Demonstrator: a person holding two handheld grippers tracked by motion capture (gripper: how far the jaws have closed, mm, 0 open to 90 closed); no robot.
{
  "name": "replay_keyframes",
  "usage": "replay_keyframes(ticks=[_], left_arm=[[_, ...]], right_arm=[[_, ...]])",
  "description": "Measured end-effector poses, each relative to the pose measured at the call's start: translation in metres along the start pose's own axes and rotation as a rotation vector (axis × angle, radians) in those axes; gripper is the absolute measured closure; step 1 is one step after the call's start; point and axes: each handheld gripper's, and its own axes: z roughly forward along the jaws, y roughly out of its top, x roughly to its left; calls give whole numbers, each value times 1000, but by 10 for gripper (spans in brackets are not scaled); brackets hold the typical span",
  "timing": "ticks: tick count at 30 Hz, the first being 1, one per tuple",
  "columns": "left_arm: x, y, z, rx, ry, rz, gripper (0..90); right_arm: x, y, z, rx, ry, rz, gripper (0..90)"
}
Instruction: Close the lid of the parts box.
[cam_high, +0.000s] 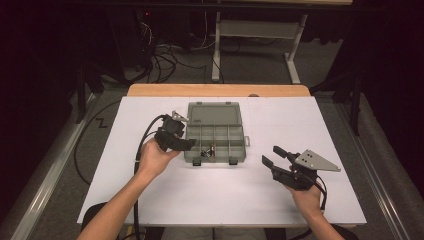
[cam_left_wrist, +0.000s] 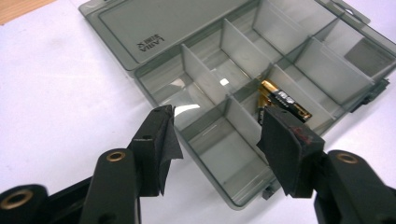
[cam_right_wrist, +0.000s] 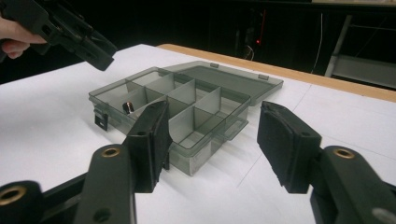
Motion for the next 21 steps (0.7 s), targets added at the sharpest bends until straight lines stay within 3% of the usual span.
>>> replay_keyframes(ticks=[2, 3, 5, 10, 12, 18, 21], left_arm=[[-1, 1, 3, -61, -14, -71, 444], [0, 1, 4, -60, -20, -69, 443], [5, 2, 3, -32, -25, -41, 442], [9, 4, 6, -10, -28, -17, 435], [11, 5, 7, 6, -30, 16, 433], [16, 7, 13, 27, -33, 25, 432], [18, 11, 13, 55, -26, 71, 433]], right_arm=[[-1, 0, 1, 6, -1, -1, 481], [-1, 0, 2, 9, -1, 2, 482], [-1, 0, 4, 15, -1, 12, 491], [-3, -1, 8, 27, -1, 24, 503], [-3, -1, 11, 35, -2, 27, 507], [-1, 1, 19, 85, 20, 44, 545], [0, 6, 21, 90, 19, 53, 551]])
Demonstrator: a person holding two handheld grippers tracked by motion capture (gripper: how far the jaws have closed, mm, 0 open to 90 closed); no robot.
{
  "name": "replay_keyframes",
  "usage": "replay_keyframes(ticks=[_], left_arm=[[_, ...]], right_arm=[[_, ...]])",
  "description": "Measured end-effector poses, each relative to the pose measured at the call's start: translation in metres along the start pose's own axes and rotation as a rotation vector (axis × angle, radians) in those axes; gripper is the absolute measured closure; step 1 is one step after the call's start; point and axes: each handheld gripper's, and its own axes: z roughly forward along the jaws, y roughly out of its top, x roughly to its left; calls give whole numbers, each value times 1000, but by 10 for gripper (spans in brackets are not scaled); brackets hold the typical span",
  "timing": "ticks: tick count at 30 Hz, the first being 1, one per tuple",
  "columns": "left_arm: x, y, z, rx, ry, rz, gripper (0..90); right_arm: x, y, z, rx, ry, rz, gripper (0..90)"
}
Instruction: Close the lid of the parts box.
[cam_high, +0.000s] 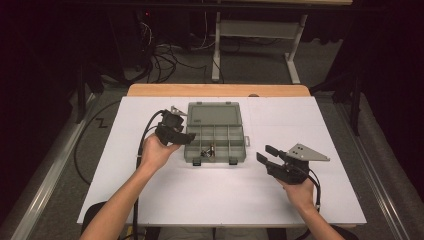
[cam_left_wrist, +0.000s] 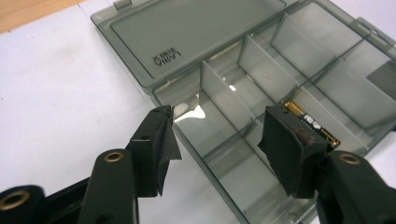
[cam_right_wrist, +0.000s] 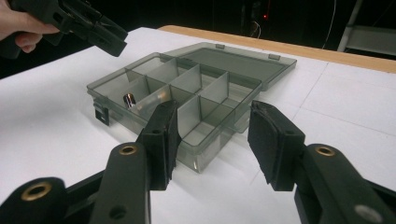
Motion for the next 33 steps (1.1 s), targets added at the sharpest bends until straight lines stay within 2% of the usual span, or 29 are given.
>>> replay_keyframes(ticks=[3, 6, 7, 17, 24, 28, 31, 33], left_arm=[[2, 4, -2, 24, 2, 40, 437], [3, 7, -1, 32, 0, 57, 444], [-9, 7, 11, -126, 19, -126, 446], [-8, 19, 14, -152, 12, -133, 449], [-6, 23, 24, -138, 22, -138, 449], [-7, 26, 27, -128, 12, -127, 447], [-5, 27, 31, -118, 27, -116, 447], [-4, 30, 33, -122, 32, -124, 447]], right_arm=[[0, 4, 1, 16, 7, 15, 570], [1, 7, 5, 41, 20, 25, 584], [1, 8, 7, 52, 24, 25, 590], [-4, 19, 28, 166, 42, 46, 656], [-9, 33, 43, 250, 32, 63, 685], [-14, 39, 52, 302, 33, 80, 687], [-18, 42, 60, 340, 25, 95, 692], [-19, 41, 64, 363, 25, 100, 695]])
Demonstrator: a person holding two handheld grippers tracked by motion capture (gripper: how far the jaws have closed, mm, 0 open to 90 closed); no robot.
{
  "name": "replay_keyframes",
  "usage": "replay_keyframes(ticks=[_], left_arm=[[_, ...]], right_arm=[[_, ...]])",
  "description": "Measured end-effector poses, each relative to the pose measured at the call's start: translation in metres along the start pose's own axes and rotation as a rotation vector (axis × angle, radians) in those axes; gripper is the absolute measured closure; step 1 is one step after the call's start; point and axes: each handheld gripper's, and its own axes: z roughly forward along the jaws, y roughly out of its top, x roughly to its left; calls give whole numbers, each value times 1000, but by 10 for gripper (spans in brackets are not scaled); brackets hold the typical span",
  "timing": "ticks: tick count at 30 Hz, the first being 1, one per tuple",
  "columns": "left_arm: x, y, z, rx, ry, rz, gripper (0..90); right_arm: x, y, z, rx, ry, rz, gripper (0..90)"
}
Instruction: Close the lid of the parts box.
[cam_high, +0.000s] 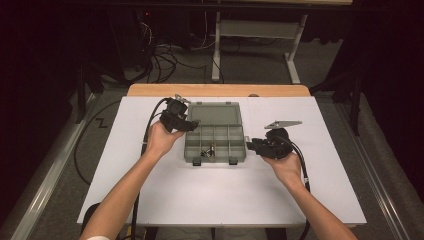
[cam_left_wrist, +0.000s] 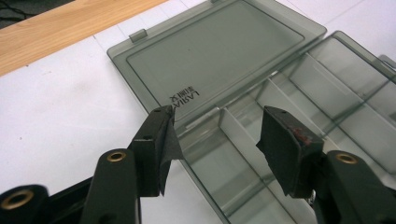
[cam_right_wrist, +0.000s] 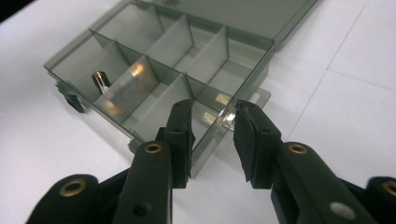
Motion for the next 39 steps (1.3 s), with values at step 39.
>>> replay_keyframes(ticks=[39], left_arm=[[21, 21, 53, 107, 60, -105, 434]], right_arm=[[-18, 50, 54, 333, -26, 127, 741]])
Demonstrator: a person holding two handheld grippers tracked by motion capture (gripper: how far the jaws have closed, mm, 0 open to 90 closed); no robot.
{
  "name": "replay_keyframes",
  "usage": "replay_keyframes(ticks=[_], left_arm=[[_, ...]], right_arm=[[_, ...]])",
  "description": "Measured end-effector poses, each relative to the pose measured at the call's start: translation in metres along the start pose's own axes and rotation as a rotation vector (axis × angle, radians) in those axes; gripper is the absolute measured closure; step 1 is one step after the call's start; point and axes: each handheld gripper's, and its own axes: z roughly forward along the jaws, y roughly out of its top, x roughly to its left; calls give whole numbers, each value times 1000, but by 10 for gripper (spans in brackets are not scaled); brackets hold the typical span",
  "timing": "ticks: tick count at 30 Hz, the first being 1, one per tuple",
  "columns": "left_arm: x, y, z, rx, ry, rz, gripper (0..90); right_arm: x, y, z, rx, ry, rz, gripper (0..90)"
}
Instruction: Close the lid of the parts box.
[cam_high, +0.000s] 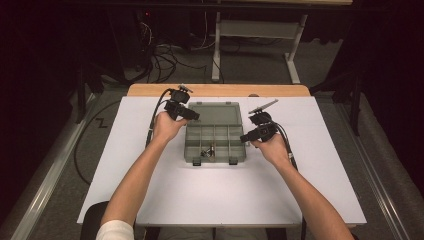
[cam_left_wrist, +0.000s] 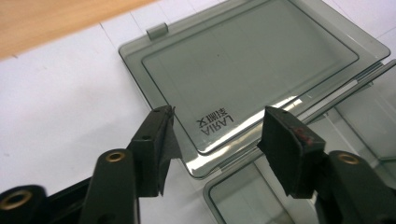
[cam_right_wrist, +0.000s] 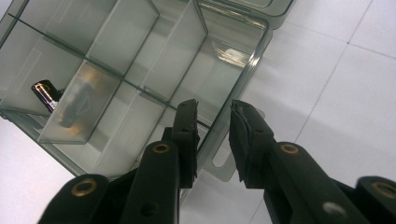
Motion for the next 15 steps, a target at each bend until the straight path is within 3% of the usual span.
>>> replay_keyframes(ticks=[1, 7, 15], left_arm=[[1, 2, 1, 20, -12, -26, 426], [7, 11, 8, 16, 29, -42, 425], [16, 9, 20, 45, 40, -78, 425]], right_arm=[[0, 1, 0, 8, 0, 0, 740], [3, 4, 0, 36, -16, -2, 735], [5, 2, 0, 29, -30, 6, 739]])
